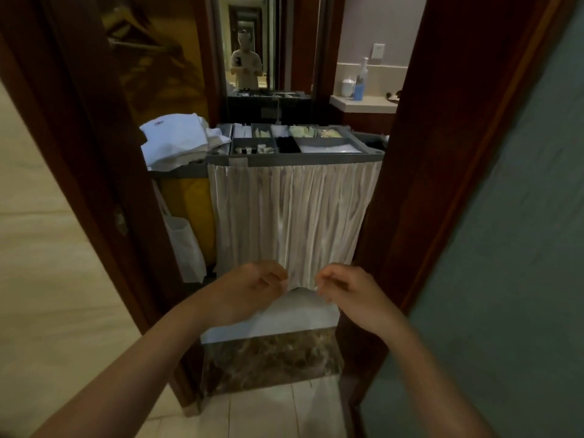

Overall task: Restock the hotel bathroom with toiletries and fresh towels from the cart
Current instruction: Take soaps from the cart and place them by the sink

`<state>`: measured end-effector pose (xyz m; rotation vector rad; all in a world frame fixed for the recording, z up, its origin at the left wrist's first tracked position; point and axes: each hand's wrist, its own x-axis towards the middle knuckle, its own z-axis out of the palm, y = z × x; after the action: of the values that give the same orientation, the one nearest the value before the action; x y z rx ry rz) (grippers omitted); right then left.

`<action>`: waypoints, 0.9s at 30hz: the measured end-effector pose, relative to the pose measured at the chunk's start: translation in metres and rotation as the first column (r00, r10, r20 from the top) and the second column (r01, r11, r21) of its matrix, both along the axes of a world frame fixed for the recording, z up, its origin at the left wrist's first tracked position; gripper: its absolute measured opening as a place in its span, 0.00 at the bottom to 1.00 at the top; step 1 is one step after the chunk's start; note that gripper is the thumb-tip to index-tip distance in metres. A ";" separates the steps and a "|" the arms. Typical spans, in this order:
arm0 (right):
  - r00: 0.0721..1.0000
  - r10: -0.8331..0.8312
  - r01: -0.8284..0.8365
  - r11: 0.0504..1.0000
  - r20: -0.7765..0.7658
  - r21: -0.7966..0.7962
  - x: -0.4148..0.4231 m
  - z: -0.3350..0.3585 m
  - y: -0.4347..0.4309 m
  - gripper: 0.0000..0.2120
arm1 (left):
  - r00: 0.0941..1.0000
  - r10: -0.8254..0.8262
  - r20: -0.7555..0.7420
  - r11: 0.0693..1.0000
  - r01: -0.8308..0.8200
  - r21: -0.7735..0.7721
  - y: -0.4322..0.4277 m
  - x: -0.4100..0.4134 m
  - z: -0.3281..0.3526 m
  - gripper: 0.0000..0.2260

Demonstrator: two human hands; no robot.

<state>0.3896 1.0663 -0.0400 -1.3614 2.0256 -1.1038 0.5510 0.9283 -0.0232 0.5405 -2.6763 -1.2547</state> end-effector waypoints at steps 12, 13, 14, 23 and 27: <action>0.998 -0.019 0.021 0.999 -0.058 0.050 -0.092 0.010 -0.184 0.08 | 0.995 0.058 0.078 0.998 -0.057 -0.020 -0.197 -0.075 0.006 0.15; 0.998 -0.018 0.021 0.999 -0.062 0.047 -0.097 0.011 -0.196 0.08 | 0.995 0.065 0.077 0.998 -0.066 0.000 -0.210 -0.081 0.006 0.15; 0.998 -0.020 0.023 0.999 -0.059 0.049 -0.103 0.010 -0.207 0.08 | 0.995 0.070 0.075 0.997 -0.072 0.021 -0.222 -0.087 0.005 0.15; 1.000 0.022 -0.022 0.996 -0.005 0.092 -0.170 -0.004 -0.299 0.06 | 0.986 0.156 0.064 0.987 -0.157 0.024 -0.312 -0.139 -0.014 0.12; 0.997 0.069 -0.072 0.996 0.039 0.062 -0.206 -0.006 -0.349 0.06 | 0.978 0.195 0.079 0.980 -0.197 0.018 -0.350 -0.170 -0.017 0.11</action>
<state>0.1835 0.7171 -0.0461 -1.3608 1.9545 -1.0183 0.3806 0.5785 -0.0403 0.8498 -2.5928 -1.2384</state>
